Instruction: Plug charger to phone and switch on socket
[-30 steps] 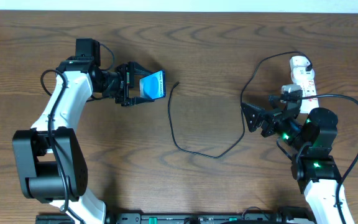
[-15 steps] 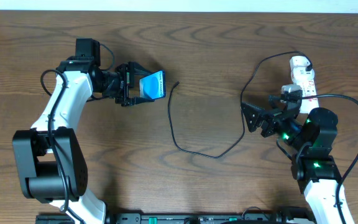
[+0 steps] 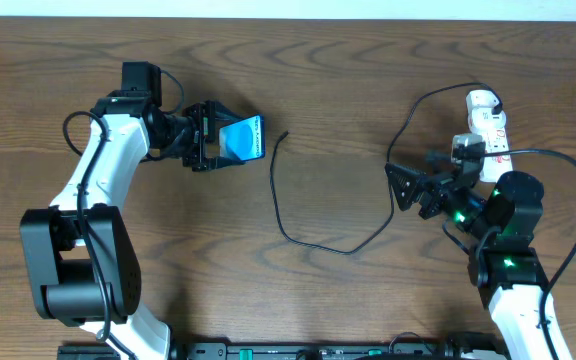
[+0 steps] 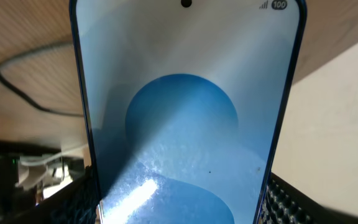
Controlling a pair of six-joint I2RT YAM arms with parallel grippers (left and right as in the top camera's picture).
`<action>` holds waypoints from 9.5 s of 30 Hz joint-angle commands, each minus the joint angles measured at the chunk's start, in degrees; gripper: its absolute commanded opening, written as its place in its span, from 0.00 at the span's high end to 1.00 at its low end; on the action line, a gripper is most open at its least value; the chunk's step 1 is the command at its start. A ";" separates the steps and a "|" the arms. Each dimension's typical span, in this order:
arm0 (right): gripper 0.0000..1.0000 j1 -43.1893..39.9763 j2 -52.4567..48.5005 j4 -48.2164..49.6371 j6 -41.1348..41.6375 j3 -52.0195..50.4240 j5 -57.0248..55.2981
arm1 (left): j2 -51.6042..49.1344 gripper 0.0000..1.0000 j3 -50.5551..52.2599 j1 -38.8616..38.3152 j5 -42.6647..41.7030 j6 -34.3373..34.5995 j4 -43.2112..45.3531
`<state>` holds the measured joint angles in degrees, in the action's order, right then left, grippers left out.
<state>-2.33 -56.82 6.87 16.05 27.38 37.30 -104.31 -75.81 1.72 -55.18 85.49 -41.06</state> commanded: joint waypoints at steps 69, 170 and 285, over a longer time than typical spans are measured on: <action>0.35 33.92 -52.02 -17.99 18.12 48.46 -4.74 | 1.33 0.44 -1.03 -3.19 24.30 -2.67 0.00; 0.99 24.52 -54.01 15.08 81.53 48.50 -1.81 | 1.33 0.33 -1.03 -2.75 2.99 -22.67 34.38; 0.60 19.80 -54.05 -12.98 29.20 48.48 7.37 | 1.33 0.93 -1.03 15.67 -11.32 -29.05 36.85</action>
<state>16.95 -112.33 -3.60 56.01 75.50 46.74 -104.22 -76.31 16.78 -62.04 58.22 -4.56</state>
